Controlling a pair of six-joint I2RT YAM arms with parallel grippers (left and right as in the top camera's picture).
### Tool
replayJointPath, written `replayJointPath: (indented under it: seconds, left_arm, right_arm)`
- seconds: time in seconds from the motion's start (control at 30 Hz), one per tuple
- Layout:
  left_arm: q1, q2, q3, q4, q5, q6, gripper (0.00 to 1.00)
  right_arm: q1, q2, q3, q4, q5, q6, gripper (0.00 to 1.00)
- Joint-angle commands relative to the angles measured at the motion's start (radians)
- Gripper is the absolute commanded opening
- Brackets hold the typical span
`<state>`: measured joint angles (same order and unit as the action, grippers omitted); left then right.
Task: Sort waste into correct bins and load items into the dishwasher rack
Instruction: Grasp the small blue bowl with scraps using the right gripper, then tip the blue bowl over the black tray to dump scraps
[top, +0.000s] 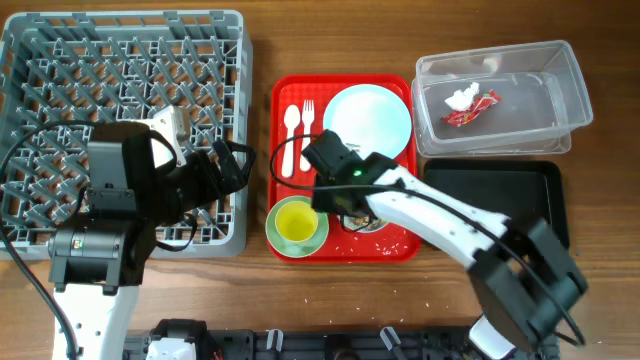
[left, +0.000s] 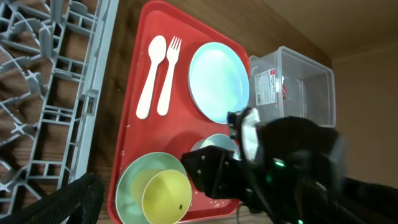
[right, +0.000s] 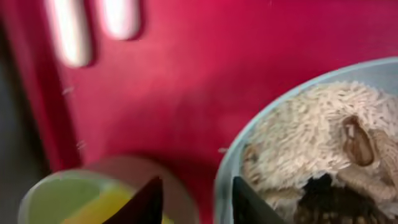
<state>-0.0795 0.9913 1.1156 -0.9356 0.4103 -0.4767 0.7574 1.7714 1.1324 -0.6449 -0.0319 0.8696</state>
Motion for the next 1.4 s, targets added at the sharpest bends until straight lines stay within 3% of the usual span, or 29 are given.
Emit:
replayJointPath:
  seconds: [0.0, 0.1, 0.23, 0.37, 0.5, 0.63, 0.73, 0.8, 0.87, 1.03, 1.27, 1.37]
  left_arm:
    - [-0.002, -0.002, 0.016, 0.003, 0.008, 0.001, 1.0]
    - [-0.002, -0.002, 0.016, 0.003, 0.008, 0.001, 1.0]
    - [-0.002, -0.002, 0.016, 0.003, 0.008, 0.001, 1.0]
    - [-0.002, -0.002, 0.016, 0.003, 0.008, 0.001, 1.0]
    - [-0.002, -0.002, 0.016, 0.003, 0.008, 0.001, 1.0]
    - [-0.002, -0.002, 0.016, 0.003, 0.008, 0.001, 1.0]
    - [-0.002, -0.002, 0.016, 0.003, 0.008, 0.001, 1.0]
    - [-0.002, -0.002, 0.016, 0.003, 0.008, 0.001, 1.0]
    - [-0.002, -0.002, 0.016, 0.003, 0.008, 0.001, 1.0]
    - [-0.002, -0.002, 0.016, 0.003, 0.008, 0.001, 1.0]
    - [-0.002, -0.002, 0.016, 0.003, 0.008, 0.001, 1.0]
    - [-0.002, -0.002, 0.016, 0.002, 0.008, 0.001, 1.0]
  right_arm:
    - [-0.012, 0.065, -0.006, -0.001, 0.052, 0.073, 0.27]
    - [-0.023, 0.065, -0.006, -0.069, 0.135, 0.072, 0.04]
    - [-0.056, 0.034, 0.001, -0.101, 0.12, -0.111, 0.04]
    - [-0.137, -0.179, 0.021, -0.159, -0.087, -0.357, 0.04]
    - [-0.372, -0.446, 0.021, -0.278, -0.38, -0.6, 0.04]
    - [-0.626, -0.486, -0.008, -0.431, -0.586, -0.868, 0.04]
    - [-0.99, -0.485, -0.146, -0.457, -0.86, -1.133, 0.04]
    - [-1.155, -0.484, -0.239, -0.455, -1.039, -1.261, 0.04]
    - [-1.23, -0.478, -0.308, -0.41, -1.141, -1.321, 0.04]
    - [-1.239, -0.443, -0.408, -0.229, -1.377, -1.395, 0.04]
    - [-1.241, -0.442, -0.408, -0.207, -1.418, -1.386, 0.04]
    - [-1.275, -0.442, -0.408, -0.172, -1.343, -1.318, 0.04]
